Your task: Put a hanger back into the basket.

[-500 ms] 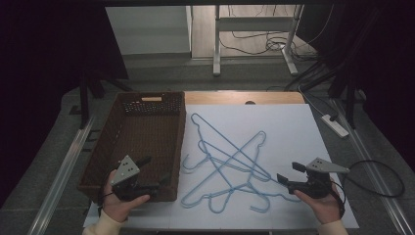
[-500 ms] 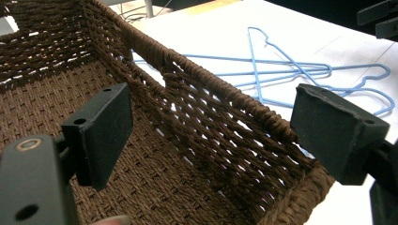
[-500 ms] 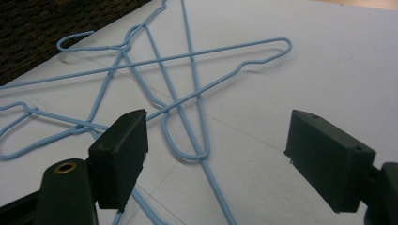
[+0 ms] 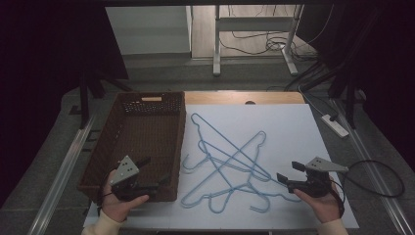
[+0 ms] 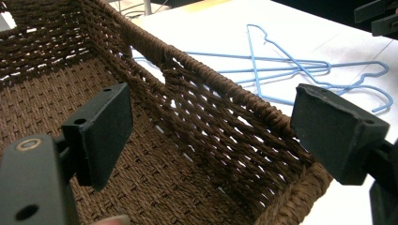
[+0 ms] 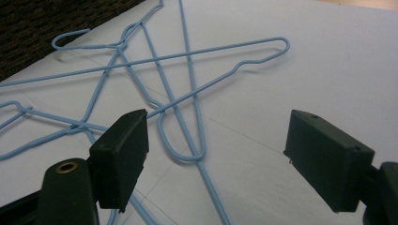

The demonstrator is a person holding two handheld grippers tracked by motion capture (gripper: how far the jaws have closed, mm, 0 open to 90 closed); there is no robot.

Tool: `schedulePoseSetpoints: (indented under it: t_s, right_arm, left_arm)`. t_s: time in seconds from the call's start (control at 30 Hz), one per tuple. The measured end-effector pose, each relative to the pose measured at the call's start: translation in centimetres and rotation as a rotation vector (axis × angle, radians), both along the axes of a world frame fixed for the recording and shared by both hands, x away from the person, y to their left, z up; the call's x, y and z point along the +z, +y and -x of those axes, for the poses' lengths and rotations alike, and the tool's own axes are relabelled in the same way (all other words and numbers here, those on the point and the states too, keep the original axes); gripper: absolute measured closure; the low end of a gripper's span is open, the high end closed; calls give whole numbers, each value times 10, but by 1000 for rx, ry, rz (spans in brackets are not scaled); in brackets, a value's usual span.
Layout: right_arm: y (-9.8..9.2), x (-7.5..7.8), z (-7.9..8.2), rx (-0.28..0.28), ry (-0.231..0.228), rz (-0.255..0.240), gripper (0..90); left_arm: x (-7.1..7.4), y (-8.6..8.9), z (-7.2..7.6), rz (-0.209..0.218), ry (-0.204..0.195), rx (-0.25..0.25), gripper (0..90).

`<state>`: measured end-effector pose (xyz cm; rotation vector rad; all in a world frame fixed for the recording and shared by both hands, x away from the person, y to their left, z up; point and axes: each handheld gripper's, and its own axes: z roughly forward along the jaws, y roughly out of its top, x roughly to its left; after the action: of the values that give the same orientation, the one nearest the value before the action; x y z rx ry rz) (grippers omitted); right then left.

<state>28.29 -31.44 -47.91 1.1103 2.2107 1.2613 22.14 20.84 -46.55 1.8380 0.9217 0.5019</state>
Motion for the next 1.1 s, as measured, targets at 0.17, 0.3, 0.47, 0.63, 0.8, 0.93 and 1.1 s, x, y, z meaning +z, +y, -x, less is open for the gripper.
schedulePoseSetpoints:
  t_s: [0.17, 0.3, 0.47, 0.63, 0.8, 0.93, 1.1]
  right_arm:
    - [2, 1, 2, 7, -5, 18, 226]
    - [7, 2, 0, 14, -3, 29, 240]
    - [7, 2, 1, 19, 1, 31, 245]
    - [4, 3, 4, 12, 6, 26, 246]
    - [5, 3, 6, 16, 16, 30, 246]
    - [12, 7, 8, 30, 20, 42, 246]
    - [25, 13, 8, 59, 39, 71, 248]
  left_arm:
    - [-1, 1, 2, -9, -3, -1, 146]
    - [-2, 2, 3, -3, 1, 2, 145]
    - [-1, 1, 2, -8, -2, -3, 146]
    - [0, -1, 1, -9, -6, -6, 146]
    - [1, -1, 0, -9, -7, -6, 146]
    - [1, -1, 1, -13, -10, -3, 146]
    - [0, -1, 1, -13, -12, -7, 147]
